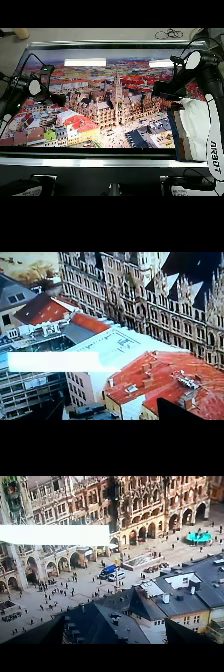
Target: Fold the shirts.
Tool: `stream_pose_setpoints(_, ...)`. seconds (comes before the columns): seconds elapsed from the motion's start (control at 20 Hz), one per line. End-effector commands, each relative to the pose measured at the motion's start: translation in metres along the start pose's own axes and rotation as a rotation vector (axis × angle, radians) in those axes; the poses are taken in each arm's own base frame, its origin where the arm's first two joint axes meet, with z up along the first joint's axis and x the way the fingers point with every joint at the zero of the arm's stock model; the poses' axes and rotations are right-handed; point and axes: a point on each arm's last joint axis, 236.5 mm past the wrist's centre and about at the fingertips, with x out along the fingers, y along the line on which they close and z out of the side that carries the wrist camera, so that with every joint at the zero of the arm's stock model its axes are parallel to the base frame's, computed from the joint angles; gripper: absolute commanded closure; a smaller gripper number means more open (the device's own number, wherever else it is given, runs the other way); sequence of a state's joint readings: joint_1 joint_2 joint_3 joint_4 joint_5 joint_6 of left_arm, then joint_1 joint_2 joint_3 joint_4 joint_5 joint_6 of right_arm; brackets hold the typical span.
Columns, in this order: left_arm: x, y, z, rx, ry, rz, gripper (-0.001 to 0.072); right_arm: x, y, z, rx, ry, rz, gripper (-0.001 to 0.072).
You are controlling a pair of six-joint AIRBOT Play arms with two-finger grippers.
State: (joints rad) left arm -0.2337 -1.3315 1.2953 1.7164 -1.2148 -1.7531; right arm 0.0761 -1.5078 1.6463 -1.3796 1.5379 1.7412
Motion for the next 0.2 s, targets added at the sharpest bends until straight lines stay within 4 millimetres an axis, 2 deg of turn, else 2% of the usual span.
stream_pose_setpoints(0.0, 0.0002, -0.0002, 0.0001, -0.001, -0.002, 0.000, 0.0034, 0.0010, 0.0015, -0.0013, -0.001, 0.008, 0.003, 0.0036)
stream_pose_setpoints(0.15, 0.0002, -0.0002, 0.0001, -0.002, -0.002, -0.001, 0.0034, 0.0010, 0.0015, -0.0013, -0.001, 0.008, 0.003, 0.0036)
